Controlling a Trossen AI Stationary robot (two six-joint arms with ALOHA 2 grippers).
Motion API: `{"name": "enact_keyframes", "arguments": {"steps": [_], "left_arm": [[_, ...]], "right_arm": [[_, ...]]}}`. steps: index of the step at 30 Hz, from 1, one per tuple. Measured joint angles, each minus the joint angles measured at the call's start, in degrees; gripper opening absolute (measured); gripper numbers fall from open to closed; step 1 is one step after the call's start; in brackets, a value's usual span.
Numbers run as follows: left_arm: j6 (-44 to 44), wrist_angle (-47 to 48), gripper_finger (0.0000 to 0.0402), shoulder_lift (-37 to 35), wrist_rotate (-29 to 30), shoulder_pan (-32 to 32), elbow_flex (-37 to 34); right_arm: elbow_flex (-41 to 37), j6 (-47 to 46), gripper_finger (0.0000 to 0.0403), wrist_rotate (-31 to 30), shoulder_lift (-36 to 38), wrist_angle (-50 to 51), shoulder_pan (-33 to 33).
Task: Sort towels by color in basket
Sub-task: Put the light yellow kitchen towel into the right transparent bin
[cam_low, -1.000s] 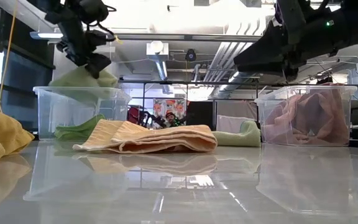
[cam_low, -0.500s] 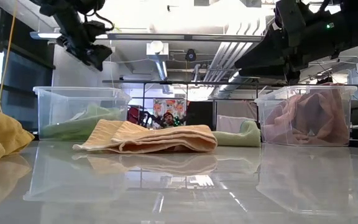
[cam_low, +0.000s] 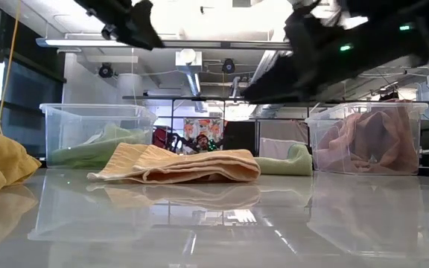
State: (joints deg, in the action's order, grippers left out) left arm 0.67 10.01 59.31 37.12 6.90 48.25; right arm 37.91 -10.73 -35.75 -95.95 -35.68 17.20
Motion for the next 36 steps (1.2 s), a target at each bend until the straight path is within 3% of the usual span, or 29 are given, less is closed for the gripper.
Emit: {"name": "enact_keyframes", "arguments": {"steps": [4, 11, 15, 20, 22, 26, 36], "left_arm": [[0.9, 0.4, 0.0241, 0.1, 2.6, -6.9, -1.2], [-6.6, 10.2, 0.0241, -0.1, 16.9, -17.5, -1.4], [-13.9, 16.0, 0.0241, -0.1, 19.2, -21.2, -1.5], [-19.7, 17.2, 0.0241, -0.1, 20.6, -24.8, -4.8], [-21.0, 16.7, 0.0241, -0.1, 20.7, -25.7, -6.4], [-24.0, 14.0, 0.0241, -0.1, 21.5, -26.7, -9.7], [-26.3, 4.5, 0.0241, 0.0, 22.1, -28.1, -15.9]], "right_arm": [[8.6, 4.7, 0.0148, 8.7, -5.0, 5.9, -4.1], [21.4, 7.7, 0.0214, 20.3, -9.5, 23.2, -12.3], [22.2, 6.9, 0.0247, 22.7, -11.7, 24.5, -16.7], [20.7, 5.2, 0.0248, 31.1, -15.2, 24.2, -19.6], [19.6, 5.6, 0.0236, 33.3, -16.7, 24.2, -19.3], [18.1, 4.4, 0.0192, 32.0, -19.2, 22.2, -17.8], [16.2, 0.1, 0.0039, 29.8, -18.6, 22.6, -13.2]]}}
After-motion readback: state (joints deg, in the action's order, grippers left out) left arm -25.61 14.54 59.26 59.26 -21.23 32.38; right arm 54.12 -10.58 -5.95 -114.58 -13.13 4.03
